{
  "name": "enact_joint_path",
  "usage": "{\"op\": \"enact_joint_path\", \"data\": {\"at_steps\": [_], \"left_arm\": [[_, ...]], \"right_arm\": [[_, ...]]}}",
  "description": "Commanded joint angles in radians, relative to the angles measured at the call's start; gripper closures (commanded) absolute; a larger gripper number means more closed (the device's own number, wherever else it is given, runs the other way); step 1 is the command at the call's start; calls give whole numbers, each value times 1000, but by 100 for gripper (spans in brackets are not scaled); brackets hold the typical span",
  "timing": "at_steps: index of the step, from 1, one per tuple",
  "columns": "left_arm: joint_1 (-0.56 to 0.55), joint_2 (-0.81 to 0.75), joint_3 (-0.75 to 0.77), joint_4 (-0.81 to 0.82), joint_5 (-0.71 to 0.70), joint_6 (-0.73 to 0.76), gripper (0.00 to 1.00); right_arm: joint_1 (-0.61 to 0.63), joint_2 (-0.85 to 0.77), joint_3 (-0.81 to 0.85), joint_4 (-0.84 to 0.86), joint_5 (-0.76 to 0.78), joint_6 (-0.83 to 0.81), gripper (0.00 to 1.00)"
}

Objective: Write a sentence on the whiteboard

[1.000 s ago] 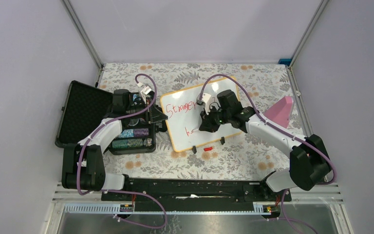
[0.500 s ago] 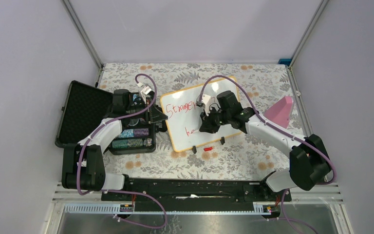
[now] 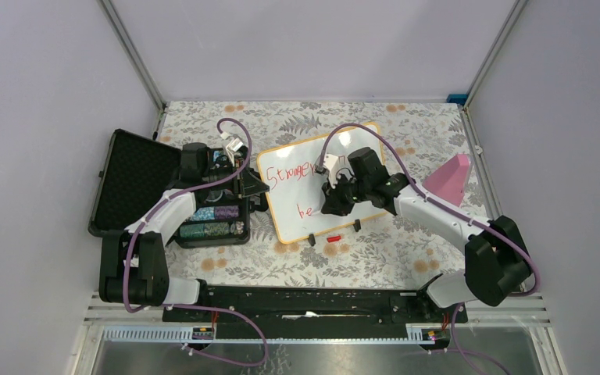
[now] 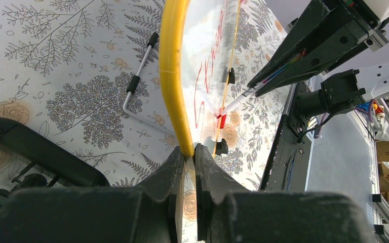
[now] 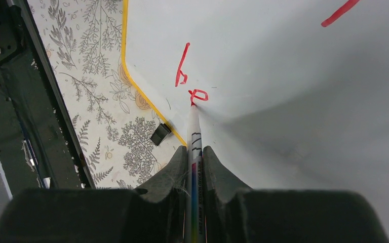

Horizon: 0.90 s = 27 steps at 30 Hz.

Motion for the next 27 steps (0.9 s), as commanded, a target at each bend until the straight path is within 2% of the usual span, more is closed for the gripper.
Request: {"op": "enact_joint_path", "data": {"at_steps": [1, 10, 17, 27], "left_arm": [[-3, 5, 24, 8, -25, 67, 100], [-4, 5, 24, 8, -26, 67, 100], [-4, 5, 25, 8, -24, 67, 100], [-4, 5, 27, 8, -24, 67, 100]], "right_arm": [[1, -40, -5, -9, 66, -32, 100], [-27, -65, 6, -38, 55, -38, 100], [-27, -103, 59, -119, -60, -11, 100], [-77, -133, 51, -108, 6, 0, 100]]}}
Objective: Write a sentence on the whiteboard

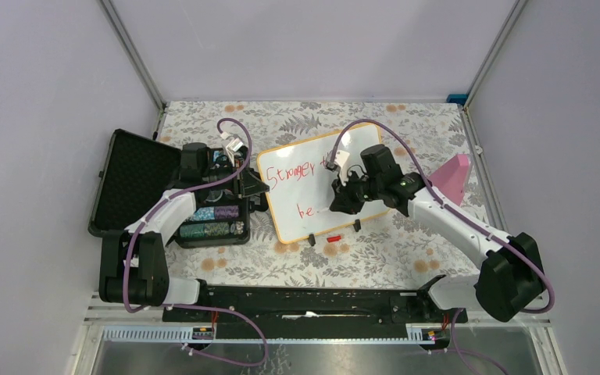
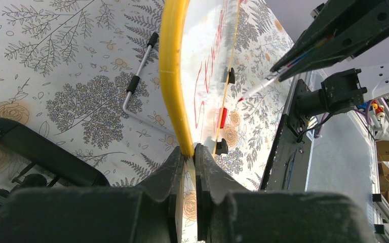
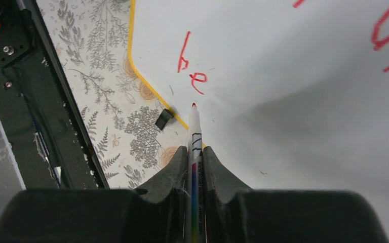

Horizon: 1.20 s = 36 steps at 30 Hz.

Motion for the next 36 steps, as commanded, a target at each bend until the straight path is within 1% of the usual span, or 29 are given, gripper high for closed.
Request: {"op": "enact_joint_path", "data": {"at_steps": [1, 7, 22, 36], "left_arm": [[-4, 3, 26, 8, -24, 64, 100], [-4, 1, 25, 8, -24, 64, 100], [-4, 2, 27, 8, -23, 62, 100], [-3, 3, 26, 8, -21, 64, 100]], "right_arm": [[-52, -22, 48, 1, 12, 13, 100], [-59, -15, 60, 6, -13, 18, 100], [-58, 29, 70, 41, -14, 20, 100], [-58, 69, 86, 77, 31, 29, 100]]}}
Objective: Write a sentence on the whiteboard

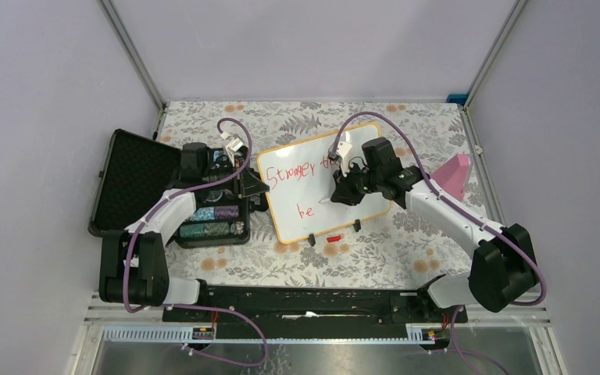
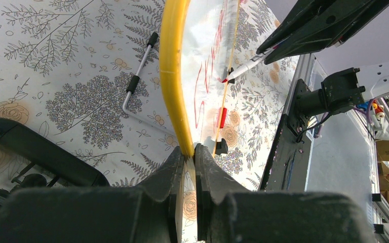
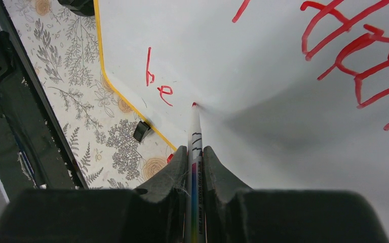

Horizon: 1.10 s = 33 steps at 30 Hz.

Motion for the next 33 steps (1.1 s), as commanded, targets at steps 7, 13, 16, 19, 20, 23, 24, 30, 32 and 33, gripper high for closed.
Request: {"op": "enact_joint_path", "data": {"at_steps": [7, 13, 16, 19, 20, 23, 24, 30, 32, 33], "left_arm": [[-4, 3, 24, 11, -22, 66, 100], [-4, 10, 25, 11, -20, 66, 100], [-4, 5, 24, 11, -20, 67, 100], [-4, 4, 24, 11, -22, 67, 100], [-4, 3, 24, 11, -22, 67, 100], [-4, 5, 24, 11, -21, 69, 100], [-4, 5, 24, 11, -22, 69, 100], [-4, 10, 27, 11, -21, 69, 100], [-4, 11, 27, 11, -20, 69, 100], [-4, 11, 27, 11, -20, 69, 100]], "right_arm": [[2, 33, 70, 44, 9, 15, 100], [26, 39, 63, 43, 6, 13, 100], [31, 44, 59, 43, 10, 8, 100], [35, 46, 51, 42, 11, 5, 100], [35, 45, 48, 43, 11, 4, 100], [34, 39, 35, 42, 17, 2, 100], [34, 36, 30, 39, 18, -1, 100], [36, 28, -6, 30, 17, -11, 100], [36, 25, -16, 26, 13, -14, 100], [36, 23, -23, 26, 13, -15, 100]]}}
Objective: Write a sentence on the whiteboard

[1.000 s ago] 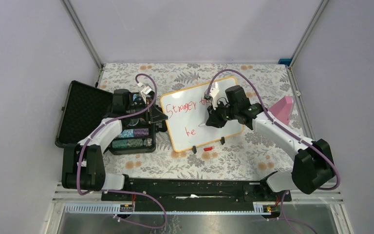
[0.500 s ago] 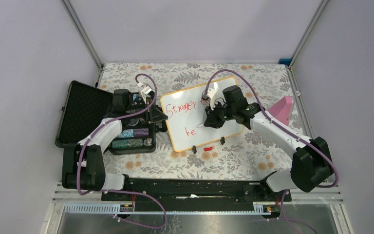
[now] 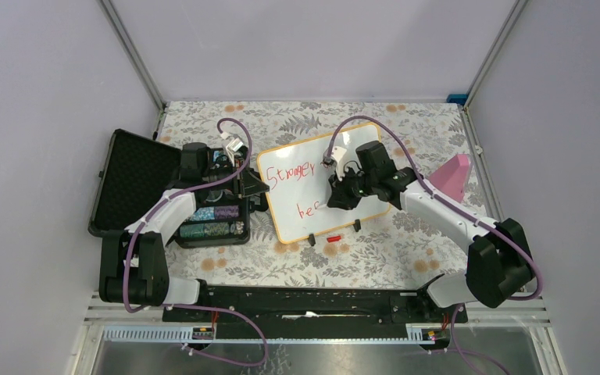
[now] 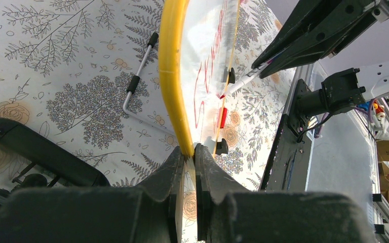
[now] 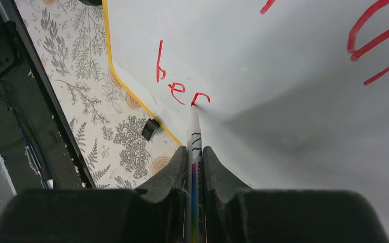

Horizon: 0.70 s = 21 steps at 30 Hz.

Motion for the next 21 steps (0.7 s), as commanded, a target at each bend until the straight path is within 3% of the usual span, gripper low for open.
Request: {"op": "enact_joint_path", "data": {"at_steps": [1, 12, 21], "left_arm": [[-4, 10, 27, 11, -20, 67, 100], [-4, 11, 27, 11, -23, 66, 100], [-4, 8, 26, 11, -22, 66, 100]], "right_arm": [[8, -15, -32, 17, 15, -29, 100], [34, -10, -78, 5, 11, -50, 100], [45, -37, -9, -8, -42, -22, 100]]}}
